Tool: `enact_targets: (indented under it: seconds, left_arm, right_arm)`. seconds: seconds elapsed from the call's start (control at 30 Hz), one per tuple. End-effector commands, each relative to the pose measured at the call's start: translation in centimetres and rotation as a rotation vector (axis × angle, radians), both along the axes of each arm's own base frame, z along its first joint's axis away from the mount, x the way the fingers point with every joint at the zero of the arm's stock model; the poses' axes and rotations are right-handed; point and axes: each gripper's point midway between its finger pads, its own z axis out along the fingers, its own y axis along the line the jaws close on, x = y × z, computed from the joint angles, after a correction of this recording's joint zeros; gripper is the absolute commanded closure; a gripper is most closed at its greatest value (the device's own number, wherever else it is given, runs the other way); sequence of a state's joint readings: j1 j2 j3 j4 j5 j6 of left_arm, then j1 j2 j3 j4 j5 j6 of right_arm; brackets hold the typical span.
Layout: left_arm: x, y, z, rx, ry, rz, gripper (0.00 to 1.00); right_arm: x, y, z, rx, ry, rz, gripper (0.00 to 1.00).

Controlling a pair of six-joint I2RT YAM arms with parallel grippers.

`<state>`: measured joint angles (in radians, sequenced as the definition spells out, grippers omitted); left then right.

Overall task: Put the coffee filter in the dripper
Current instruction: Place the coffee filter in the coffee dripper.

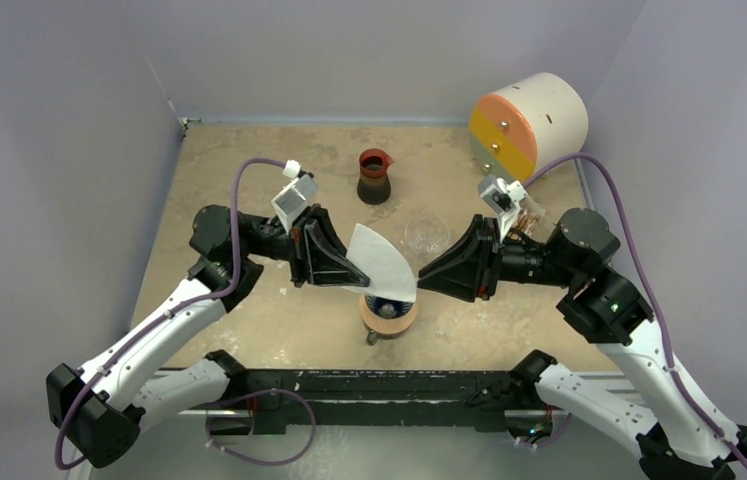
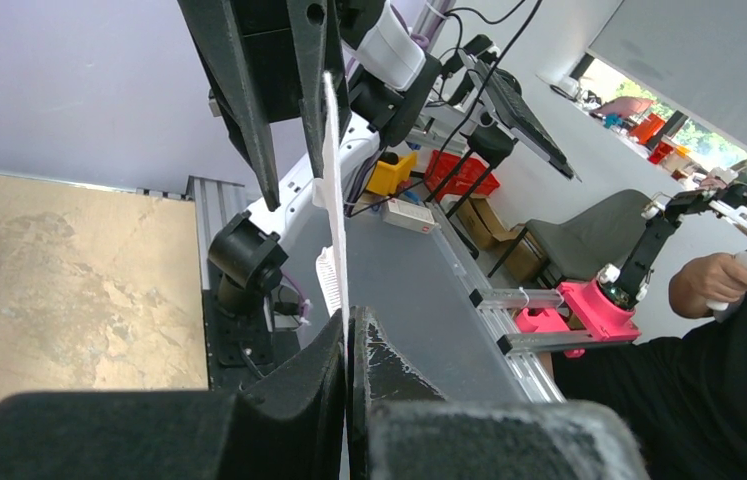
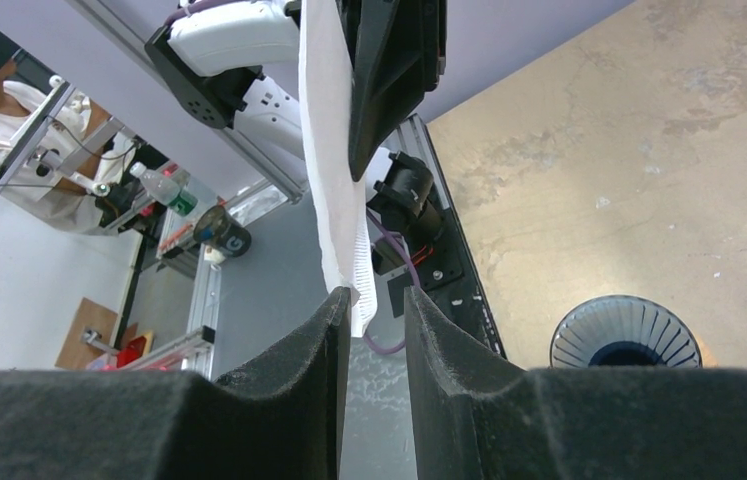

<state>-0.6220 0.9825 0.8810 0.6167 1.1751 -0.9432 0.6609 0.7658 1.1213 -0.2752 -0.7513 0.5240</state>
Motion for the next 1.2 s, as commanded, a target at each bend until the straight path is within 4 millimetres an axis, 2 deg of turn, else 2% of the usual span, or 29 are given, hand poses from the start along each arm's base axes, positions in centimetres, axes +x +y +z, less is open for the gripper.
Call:
enact_targets:
  seconds: [0.0, 0.4, 0.67, 0.9, 1.17]
  left_arm:
    - [-0.2, 0.2, 1.2, -0.035, -0.049, -0.002, 1.00]
    - [0.1, 0.0, 0.9, -0.024, -0.040, -0.001, 1.00]
    - [1.3, -0.4, 0.2, 0.019, -0.007, 0.066, 1.00]
    - [0.7, -0.1, 0.2, 0.023, -0.022, 0.047, 1.00]
    - [0.0, 0.3, 0.0, 0.026, -0.034, 0.030, 1.00]
  right_arm:
    - [-0.2, 0.3, 1.2, 0.035, -0.034, 0.020, 0.71]
    - [-0.1, 0.6, 1.5, 0.042, -0.036, 0.031, 0.71]
    - [0.0, 0.6, 1.2, 0.029, -0.032, 0.022, 0.72]
    - [0.7, -0.4, 0.6, -0.017, -0.051, -0.067, 0.73]
    - [-0.2, -1.2, 1.4, -0.005, -0.076, -0.070, 0.73]
